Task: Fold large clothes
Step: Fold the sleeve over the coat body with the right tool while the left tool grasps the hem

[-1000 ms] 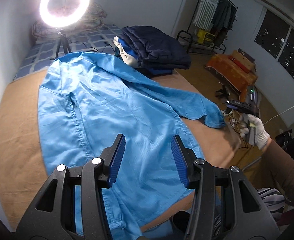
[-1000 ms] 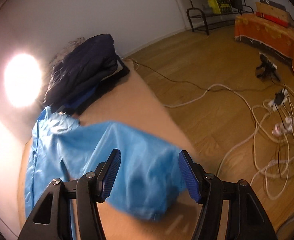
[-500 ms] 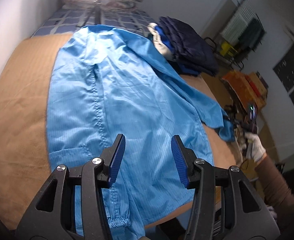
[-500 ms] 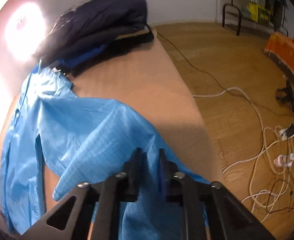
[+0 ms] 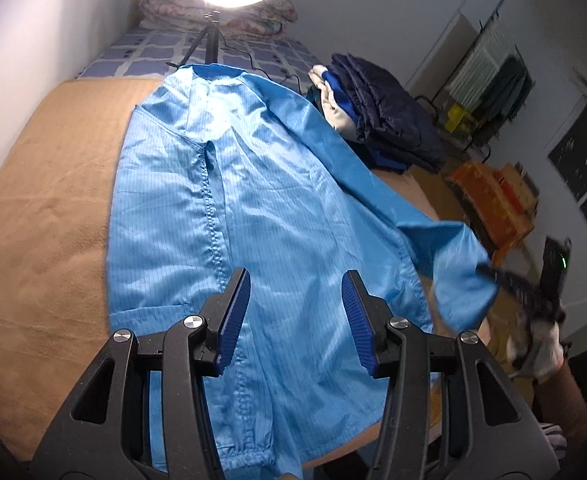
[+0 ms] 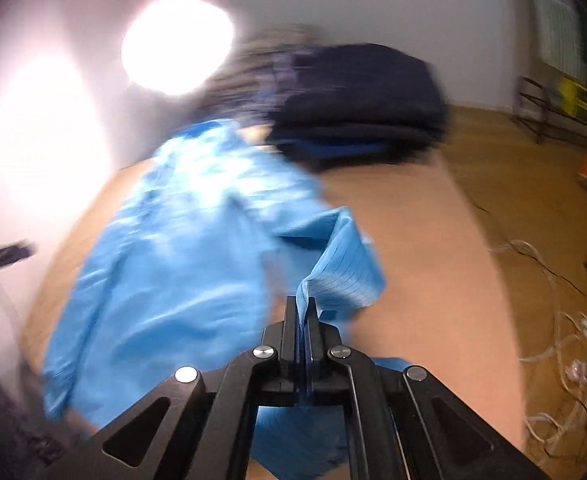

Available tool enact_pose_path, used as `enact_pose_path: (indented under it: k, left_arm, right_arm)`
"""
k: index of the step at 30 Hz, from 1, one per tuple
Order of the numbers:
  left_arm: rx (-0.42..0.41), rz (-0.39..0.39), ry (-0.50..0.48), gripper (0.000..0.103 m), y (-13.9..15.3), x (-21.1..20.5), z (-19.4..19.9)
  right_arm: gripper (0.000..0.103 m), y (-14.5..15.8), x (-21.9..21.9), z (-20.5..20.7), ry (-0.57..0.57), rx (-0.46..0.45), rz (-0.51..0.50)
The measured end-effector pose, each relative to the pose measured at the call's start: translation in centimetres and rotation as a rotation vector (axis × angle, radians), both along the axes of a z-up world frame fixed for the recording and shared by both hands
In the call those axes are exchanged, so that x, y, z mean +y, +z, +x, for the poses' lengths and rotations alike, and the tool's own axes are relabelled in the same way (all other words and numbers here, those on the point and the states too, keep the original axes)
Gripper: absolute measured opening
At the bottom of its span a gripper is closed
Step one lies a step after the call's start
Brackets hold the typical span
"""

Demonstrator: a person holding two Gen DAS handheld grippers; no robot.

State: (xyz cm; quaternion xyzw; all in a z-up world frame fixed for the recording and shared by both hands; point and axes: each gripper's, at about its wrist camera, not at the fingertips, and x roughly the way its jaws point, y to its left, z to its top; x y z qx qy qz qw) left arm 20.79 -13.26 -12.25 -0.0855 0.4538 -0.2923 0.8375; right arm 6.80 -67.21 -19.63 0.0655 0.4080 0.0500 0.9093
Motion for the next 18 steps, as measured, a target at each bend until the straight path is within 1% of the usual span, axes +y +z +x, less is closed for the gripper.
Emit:
enact_pose_path:
  k: [2,4,6,7,9,11,14,15,16,18]
  left_arm:
    - [0.062,-0.046,0.015,0.049,-1.2,0.6,0.4]
    - [0.087,-0.085,0.015,0.049,-2.1,1.2,0.5]
    - [0.107,-0.096,0.036,0.049,-3.3,1.7,0.7]
    - [0.132,-0.114,0.041,0.049,-4.2,2.1,0.8]
    - [0.151,-0.128,0.042,0.049,-5.2,2.4,1.0]
    - [0.172,-0.106,0.049,0.049,-6.3,2.6,1.4]
    - [0.182,-0.107,0.029,0.049,-6.6,2.5,1.7]
    - [0.180,-0.114,0.029,0.049,-6.6,2.6,1.6]
    - [0.184,-0.124,0.027,0.049,-6.6,2.6,1.5]
    - [0.195,-0.142,0.020,0.049,-6.6,2.4,1.7]
  right_arm:
    - [0.000,0.5,3.6,-0.6,0.104,0.005,-0.029]
    - [0.000,0.3,7.2,-0.9,0.207,0.035,-0.060]
    - [0.000,-0.5,10.3,-1.1,0.294,0.079,-0.084]
    - [0.000,-1.3,11.9,-1.1,0.340,0.109,-0.105]
    - [0.000,-3.1,14.7,-1.4,0.416,0.165,-0.140]
    - [0.000,-4.3,16.5,-1.9,0.473,0.197,-0.157]
    - [0.000,-6.1,18.4,-2.6,0.557,0.246,-0.127]
    - [0.000,-6.4,18.7,-3.1,0.576,0.251,-0.133]
    - [0.003,-6.6,18.7,-3.3,0.591,0.254,-0.134]
    - [0.013,-7.0,18.9,-4.0,0.639,0.287,-0.113]
